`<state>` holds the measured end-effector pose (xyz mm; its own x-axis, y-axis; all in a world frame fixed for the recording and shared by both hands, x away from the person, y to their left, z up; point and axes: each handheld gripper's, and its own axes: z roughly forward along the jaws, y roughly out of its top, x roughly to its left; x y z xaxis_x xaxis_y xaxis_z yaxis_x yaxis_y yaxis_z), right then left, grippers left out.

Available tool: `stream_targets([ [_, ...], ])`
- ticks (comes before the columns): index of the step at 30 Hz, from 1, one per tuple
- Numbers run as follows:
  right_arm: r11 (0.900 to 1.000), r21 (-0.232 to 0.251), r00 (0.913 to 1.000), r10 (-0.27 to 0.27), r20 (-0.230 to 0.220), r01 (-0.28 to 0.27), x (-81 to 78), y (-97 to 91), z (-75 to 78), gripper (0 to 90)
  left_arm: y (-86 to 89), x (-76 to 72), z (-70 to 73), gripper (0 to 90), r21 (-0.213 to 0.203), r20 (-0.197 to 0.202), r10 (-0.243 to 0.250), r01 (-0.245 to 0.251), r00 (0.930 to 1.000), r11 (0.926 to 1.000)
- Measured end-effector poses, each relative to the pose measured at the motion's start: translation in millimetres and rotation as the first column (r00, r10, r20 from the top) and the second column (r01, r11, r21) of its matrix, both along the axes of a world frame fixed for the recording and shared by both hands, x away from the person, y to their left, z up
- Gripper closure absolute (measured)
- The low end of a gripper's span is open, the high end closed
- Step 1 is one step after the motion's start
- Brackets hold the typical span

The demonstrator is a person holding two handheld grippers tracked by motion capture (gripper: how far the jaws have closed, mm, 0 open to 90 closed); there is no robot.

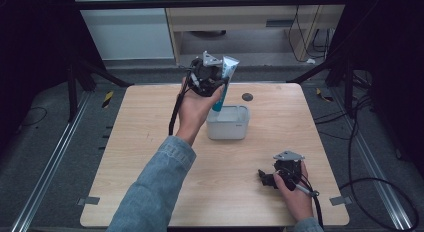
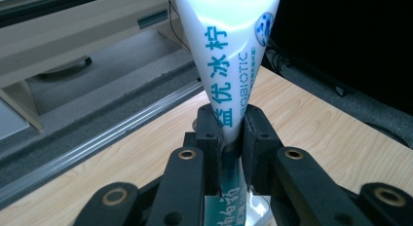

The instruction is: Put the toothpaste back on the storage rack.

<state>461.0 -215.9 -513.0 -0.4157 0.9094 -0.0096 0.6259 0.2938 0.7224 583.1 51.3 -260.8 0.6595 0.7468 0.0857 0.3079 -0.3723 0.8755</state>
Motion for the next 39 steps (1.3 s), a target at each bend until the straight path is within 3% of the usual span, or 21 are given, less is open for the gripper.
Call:
stream_targets([
  [13, 1.0000, 0.007, 1.0000, -0.005, -0.003, 0.005, -0.6, 0.7, -0.1, 0.3, -20.5, 15.0, -0.2, 79.1, -0.037, 0.023, -0.020, 0.021, 0.9995, 0.9991],
  [19, 0.9999, 0.008, 1.0000, -0.006, -0.003, 0.006, -0.7, 0.8, -0.1, 0.4, -24.7, 22.0, -11.0, 79.1, -0.053, 0.029, -0.010, 0.012, 0.9995, 0.9985],
  [28, 1.0000, 0.003, 1.0000, -0.003, -0.004, 0.003, -1.4, 0.4, 0.1, 0.4, -30.5, 22.7, -29.5, 79.0, -0.028, 0.044, -0.012, 0.013, 0.9990, 0.9995],
  [36, 1.0000, 0.002, 1.0000, -0.002, -0.002, 0.002, -1.7, 0.2, 0.0, 0.3, -30.4, 25.2, -46.9, 79.0, -0.045, 0.022, -0.006, 0.007, 0.9997, 0.9990],
  [39, 1.0000, 0.002, 1.0000, -0.001, -0.003, 0.001, -2.1, 0.2, 0.1, 0.4, -30.6, 26.2, -52.1, 79.0, -0.026, 0.011, 0.000, 0.000, 0.9999, 0.9997],
])
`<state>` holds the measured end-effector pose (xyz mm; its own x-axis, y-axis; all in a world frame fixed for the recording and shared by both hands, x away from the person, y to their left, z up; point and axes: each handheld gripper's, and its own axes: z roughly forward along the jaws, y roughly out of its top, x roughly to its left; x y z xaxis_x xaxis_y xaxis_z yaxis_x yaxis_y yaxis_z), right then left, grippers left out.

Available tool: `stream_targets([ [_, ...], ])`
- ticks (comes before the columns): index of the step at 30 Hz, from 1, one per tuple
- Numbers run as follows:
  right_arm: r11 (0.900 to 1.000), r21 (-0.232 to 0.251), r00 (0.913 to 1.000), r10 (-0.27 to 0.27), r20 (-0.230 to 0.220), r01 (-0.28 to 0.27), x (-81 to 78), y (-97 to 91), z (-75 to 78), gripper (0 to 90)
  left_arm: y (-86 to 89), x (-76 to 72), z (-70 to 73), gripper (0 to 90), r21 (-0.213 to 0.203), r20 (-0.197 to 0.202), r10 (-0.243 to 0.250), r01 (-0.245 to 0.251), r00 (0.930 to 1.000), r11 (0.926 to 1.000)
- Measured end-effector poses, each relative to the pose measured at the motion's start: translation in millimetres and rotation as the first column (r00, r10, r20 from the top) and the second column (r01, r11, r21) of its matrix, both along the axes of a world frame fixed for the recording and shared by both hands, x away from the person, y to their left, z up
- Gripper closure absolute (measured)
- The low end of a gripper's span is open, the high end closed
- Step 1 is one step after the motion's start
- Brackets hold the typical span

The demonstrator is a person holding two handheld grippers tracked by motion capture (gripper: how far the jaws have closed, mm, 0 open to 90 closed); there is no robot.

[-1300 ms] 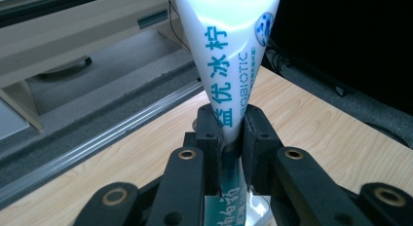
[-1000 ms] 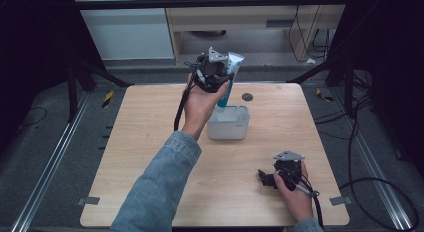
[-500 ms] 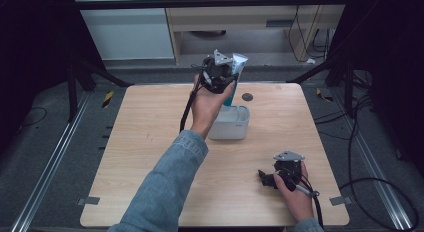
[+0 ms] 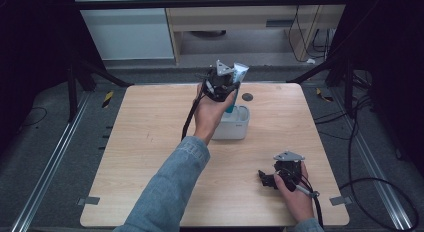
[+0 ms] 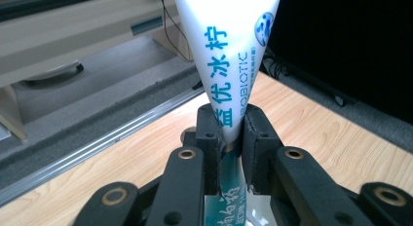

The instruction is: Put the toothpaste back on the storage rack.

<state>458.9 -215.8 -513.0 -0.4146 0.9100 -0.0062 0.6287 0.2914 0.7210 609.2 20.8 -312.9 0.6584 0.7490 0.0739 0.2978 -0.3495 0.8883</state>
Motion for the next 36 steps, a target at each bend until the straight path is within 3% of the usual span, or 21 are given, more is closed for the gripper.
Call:
stream_targets([
  [5, 1.0000, -0.001, 1.0000, 0.001, 0.000, -0.001, -0.2, -0.1, 0.0, 0.3, 5.9, 2.8, -6.3, 79.0, -0.016, -0.019, 0.014, -0.014, 0.9997, 0.9998],
  [23, 1.0000, -0.001, 1.0000, 0.002, 0.001, -0.002, -0.1, -0.2, 0.0, 0.3, 8.5, 2.6, -31.8, 78.9, 0.000, -0.047, 0.028, -0.028, 0.9985, 0.9996],
  [27, 1.0000, -0.002, 1.0000, 0.002, 0.001, -0.002, -0.1, -0.2, 0.0, 0.3, 9.4, 3.8, -37.6, 78.9, -0.023, -0.064, 0.039, -0.040, 0.9972, 0.9989],
  [36, 1.0000, -0.003, 1.0000, 0.003, 0.003, -0.003, 0.0, -0.3, 0.0, 0.4, 10.9, 7.2, -48.7, 78.8, -0.009, -0.082, 0.051, -0.052, 0.9953, 0.9986],
])
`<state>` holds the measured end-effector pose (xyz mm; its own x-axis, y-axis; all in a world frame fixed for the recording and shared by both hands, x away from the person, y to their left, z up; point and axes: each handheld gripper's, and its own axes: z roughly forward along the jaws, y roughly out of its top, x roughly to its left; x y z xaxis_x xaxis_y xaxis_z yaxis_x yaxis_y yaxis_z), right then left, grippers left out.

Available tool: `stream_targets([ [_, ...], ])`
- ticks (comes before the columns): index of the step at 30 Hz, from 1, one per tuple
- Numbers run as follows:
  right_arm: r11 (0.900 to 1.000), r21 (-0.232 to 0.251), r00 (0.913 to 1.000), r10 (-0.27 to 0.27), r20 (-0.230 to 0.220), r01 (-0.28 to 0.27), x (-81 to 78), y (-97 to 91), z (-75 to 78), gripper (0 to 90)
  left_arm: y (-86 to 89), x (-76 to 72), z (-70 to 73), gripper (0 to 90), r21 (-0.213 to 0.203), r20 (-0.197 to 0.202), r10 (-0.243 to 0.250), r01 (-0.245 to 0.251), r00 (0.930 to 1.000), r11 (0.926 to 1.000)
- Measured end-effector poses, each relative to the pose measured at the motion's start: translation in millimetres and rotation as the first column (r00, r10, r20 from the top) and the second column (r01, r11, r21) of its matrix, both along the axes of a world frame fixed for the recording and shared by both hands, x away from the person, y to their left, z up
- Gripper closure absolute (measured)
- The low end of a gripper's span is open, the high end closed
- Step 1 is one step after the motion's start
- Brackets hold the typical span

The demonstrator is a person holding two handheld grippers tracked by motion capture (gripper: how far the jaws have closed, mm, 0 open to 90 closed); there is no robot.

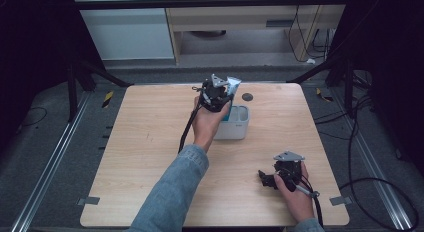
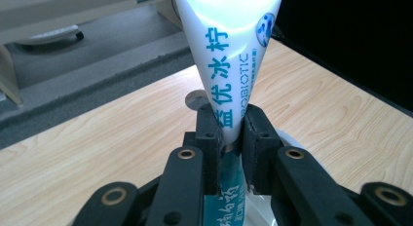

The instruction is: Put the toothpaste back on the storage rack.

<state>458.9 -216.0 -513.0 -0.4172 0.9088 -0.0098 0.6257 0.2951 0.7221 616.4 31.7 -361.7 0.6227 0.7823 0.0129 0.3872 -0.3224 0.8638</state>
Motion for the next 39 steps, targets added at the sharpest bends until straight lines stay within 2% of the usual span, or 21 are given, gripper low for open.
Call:
stream_targets([
  [6, 1.0000, 0.000, 1.0000, 0.000, 0.000, 0.000, 0.0, 0.0, 0.0, 0.4, -0.4, -1.2, -6.9, 78.7, 0.023, -0.009, 0.001, -0.001, 1.0000, 0.9997],
  [20, 1.0000, 0.000, 1.0000, 0.000, 0.000, 0.000, 0.0, 0.0, 0.0, 0.3, 1.5, -1.1, -17.4, 78.5, 0.037, -0.029, -0.002, 0.003, 0.9996, 0.9993],
  [26, 1.0000, 0.000, 1.0000, 0.000, 0.000, 0.000, 0.0, 0.0, 0.0, 0.4, 1.9, -2.3, -16.9, 78.5, 0.051, -0.027, -0.003, 0.004, 0.9996, 0.9987],
  [30, 1.0000, 0.000, 1.0000, 0.000, 0.000, 0.000, -0.1, 0.0, 0.0, 0.3, 1.7, -1.5, -18.6, 78.5, 0.052, -0.046, -0.003, 0.005, 0.9989, 0.9986],
  [39, 1.0000, 0.000, 1.0000, 0.001, 0.000, -0.001, 0.0, 0.0, 0.0, 0.4, 0.6, -0.4, -23.1, 78.5, 0.063, -0.062, -0.009, 0.013, 0.9980, 0.9979],
])
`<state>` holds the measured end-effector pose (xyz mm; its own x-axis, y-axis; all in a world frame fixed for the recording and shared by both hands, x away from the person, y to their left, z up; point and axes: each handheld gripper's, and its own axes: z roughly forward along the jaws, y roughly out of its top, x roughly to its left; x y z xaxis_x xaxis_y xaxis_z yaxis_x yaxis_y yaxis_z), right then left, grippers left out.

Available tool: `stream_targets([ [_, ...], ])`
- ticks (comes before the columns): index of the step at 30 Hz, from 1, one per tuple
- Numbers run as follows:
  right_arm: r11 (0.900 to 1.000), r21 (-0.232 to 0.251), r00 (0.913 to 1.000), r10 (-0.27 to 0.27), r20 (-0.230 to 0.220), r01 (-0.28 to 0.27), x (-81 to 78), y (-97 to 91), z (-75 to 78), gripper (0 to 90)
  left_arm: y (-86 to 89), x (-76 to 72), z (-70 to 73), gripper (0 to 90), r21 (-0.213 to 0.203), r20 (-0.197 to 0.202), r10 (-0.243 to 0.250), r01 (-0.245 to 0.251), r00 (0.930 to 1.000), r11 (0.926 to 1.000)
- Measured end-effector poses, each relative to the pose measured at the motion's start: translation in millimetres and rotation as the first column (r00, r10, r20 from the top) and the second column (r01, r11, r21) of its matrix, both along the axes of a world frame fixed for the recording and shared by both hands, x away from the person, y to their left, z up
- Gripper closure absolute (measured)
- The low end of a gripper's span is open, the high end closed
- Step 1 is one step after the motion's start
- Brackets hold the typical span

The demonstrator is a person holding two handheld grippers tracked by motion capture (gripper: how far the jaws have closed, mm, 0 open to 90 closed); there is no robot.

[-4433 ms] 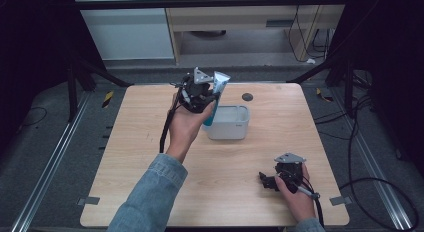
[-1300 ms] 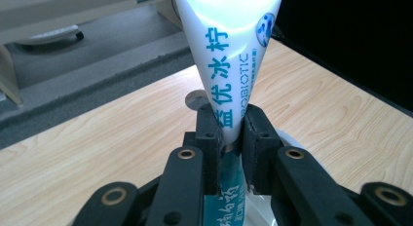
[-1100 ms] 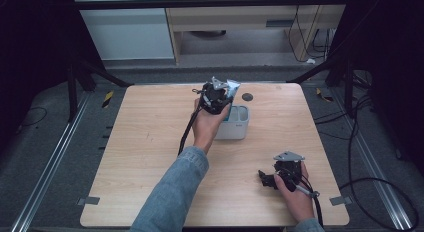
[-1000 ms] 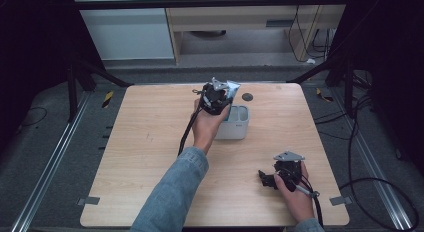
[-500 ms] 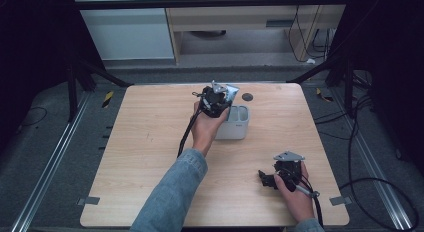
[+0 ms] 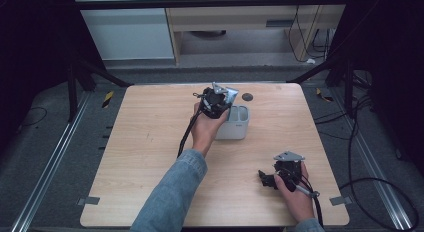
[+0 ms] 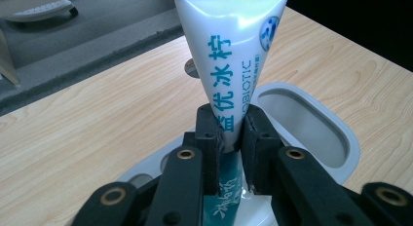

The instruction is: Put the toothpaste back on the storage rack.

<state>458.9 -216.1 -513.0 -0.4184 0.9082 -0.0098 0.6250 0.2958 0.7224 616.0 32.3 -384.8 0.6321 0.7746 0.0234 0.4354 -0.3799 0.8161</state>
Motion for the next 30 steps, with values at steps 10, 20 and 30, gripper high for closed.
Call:
stream_targets([
  [10, 1.0000, 0.001, 1.0000, -0.002, -0.001, 0.002, -0.1, 0.1, 0.0, 0.4, 0.2, -0.6, -0.3, 78.4, 0.000, -0.005, -0.008, 0.008, 1.0000, 1.0000],
  [20, 1.0000, 0.000, 1.0000, -0.001, 0.000, 0.001, 0.0, 0.0, 0.0, 0.3, -2.0, -0.1, -2.3, 78.4, 0.005, -0.025, -0.020, 0.020, 0.9995, 0.9998],
  [30, 1.0000, 0.000, 1.0000, -0.001, 0.000, 0.001, 0.0, 0.0, 0.0, 0.3, -3.4, -1.7, -1.3, 78.1, 0.012, -0.030, -0.029, 0.030, 0.9991, 0.9995],
])
